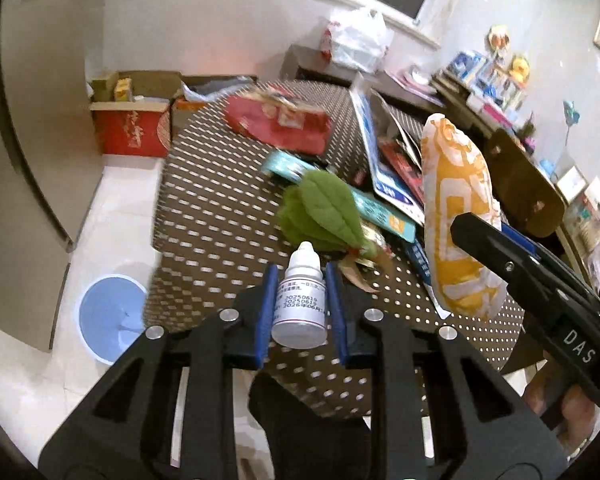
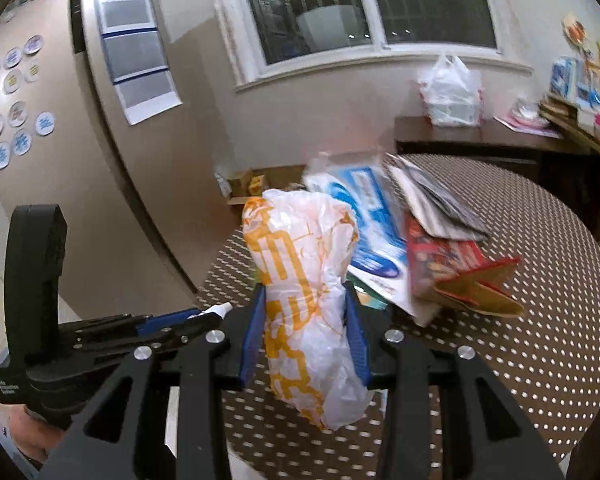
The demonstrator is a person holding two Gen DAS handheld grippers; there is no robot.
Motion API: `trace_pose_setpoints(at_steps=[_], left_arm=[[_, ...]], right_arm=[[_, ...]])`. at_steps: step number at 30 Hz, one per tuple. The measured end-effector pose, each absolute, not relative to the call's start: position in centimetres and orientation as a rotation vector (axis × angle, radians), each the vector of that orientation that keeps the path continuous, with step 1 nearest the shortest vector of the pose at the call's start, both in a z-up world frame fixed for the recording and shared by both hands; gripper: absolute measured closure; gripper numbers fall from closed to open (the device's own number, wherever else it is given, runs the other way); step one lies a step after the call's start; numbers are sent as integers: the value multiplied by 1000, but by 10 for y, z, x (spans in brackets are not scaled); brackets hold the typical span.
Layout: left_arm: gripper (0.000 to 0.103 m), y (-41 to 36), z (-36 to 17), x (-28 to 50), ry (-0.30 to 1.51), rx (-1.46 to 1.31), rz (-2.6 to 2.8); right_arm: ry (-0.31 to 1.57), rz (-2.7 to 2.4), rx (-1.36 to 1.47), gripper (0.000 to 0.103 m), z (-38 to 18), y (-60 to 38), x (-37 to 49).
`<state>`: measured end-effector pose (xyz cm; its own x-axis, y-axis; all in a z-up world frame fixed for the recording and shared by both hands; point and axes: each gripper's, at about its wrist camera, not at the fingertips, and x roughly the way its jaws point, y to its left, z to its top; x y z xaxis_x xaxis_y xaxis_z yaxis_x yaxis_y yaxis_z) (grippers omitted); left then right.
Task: Collect trash
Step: 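Carry both items over the blue bin and open both tools to drop them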
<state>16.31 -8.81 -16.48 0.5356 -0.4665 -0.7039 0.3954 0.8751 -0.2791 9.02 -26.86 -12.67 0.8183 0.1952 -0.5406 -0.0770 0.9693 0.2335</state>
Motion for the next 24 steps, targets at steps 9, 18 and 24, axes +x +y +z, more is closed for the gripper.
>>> trace_pose_setpoints(at_steps=[9, 18, 24], left_arm=[[78, 39, -166, 173, 805, -181, -228], [78, 156, -233, 218, 900, -277, 48], [78, 198, -280, 252, 979, -317, 121]], right_arm=[[632, 399, 135, 65, -123, -147, 137], [861, 528, 85, 65, -203, -23, 237], [1001, 534, 83, 55, -272, 31, 302]])
